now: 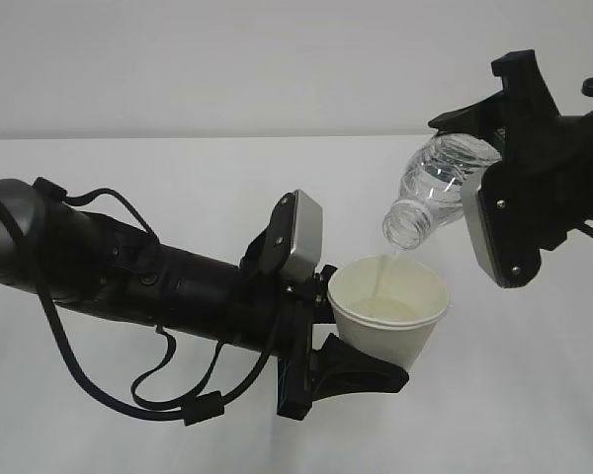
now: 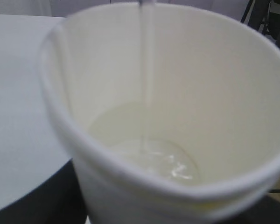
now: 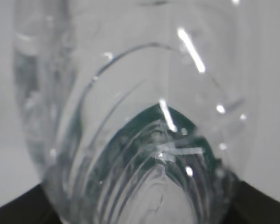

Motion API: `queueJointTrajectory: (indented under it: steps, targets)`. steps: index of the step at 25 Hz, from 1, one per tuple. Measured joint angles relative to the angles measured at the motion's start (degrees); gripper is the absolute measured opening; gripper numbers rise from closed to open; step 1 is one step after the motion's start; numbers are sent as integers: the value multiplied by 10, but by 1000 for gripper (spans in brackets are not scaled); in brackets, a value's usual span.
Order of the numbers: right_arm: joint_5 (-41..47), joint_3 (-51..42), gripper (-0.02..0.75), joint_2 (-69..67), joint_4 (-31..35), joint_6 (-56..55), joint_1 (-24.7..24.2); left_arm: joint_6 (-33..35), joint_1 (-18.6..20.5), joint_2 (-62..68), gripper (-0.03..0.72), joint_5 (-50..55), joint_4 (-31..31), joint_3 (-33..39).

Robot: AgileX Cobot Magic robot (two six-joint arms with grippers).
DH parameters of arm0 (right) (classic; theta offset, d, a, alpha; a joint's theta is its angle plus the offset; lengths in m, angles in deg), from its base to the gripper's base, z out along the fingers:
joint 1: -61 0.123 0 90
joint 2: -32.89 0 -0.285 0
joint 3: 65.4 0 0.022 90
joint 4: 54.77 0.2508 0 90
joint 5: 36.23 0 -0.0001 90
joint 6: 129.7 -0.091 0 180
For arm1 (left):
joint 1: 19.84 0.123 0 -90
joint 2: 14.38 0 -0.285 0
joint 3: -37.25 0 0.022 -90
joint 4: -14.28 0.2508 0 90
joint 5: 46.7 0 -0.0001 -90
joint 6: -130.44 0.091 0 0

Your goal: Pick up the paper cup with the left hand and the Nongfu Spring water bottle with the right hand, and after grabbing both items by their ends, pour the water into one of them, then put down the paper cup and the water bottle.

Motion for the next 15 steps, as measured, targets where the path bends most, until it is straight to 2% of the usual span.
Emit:
queueJointTrajectory:
  steps: [15]
  targets:
    - [-1,1,449,0,-1,1,0,0,0,0,445,2,-1,0]
